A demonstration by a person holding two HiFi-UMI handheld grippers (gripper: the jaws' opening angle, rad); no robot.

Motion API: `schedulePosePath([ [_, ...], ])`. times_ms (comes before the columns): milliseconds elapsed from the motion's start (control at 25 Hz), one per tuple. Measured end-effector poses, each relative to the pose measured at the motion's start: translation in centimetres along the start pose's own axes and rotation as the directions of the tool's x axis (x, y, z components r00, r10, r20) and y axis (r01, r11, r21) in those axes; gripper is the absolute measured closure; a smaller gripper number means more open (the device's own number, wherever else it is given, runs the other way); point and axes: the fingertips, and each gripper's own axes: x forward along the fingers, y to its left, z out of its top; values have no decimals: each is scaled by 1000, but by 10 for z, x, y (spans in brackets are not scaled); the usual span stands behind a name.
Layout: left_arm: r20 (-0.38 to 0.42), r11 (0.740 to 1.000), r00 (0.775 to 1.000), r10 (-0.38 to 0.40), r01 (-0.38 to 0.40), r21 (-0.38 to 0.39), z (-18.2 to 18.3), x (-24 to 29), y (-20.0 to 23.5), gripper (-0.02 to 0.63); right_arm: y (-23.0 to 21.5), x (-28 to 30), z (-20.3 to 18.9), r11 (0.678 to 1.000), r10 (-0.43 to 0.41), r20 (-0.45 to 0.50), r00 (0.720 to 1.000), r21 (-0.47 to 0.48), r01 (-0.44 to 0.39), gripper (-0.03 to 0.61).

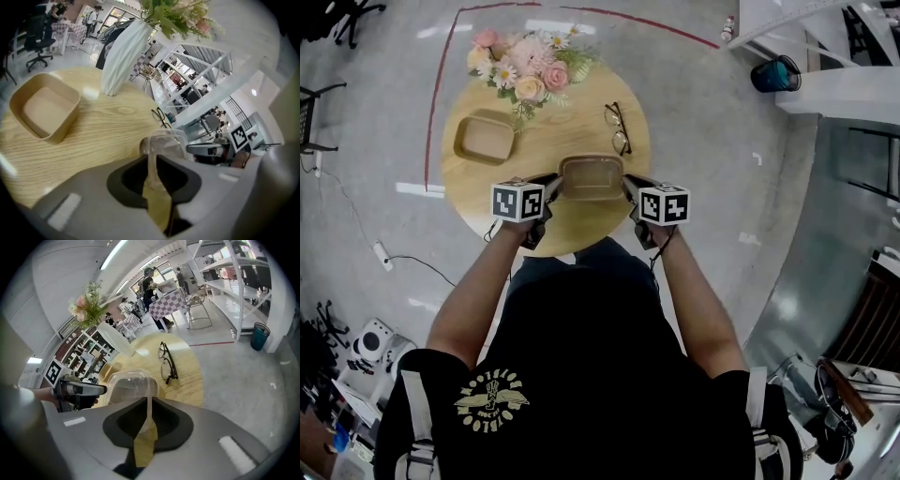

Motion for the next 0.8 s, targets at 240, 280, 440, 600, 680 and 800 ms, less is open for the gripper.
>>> schedulePosePath([
  [240,52,997,996,-75,74,19,9,-21,-8,552,19,-15,9,999,34,84,996,19,-36,549],
  [280,65,996,994,-84,83,27,11,-25,-9,562,22,-18,10,999,38,96,995,17,-40,551],
  [440,127,993,986,-110,102,66,21,-50,-15,592,42,-30,12,999,53,142,988,-3,-53,557],
  [600,181,984,972,-148,127,121,31,-82,-22,594,68,-46,23,997,82,217,973,-16,-81,558],
  [680,221,979,961,-164,132,153,39,-101,-26,594,85,-53,30,994,109,257,960,-31,-104,559],
  [800,281,969,941,-190,133,211,50,-134,-31,594,112,-65,39,989,147,314,938,-64,-134,560],
])
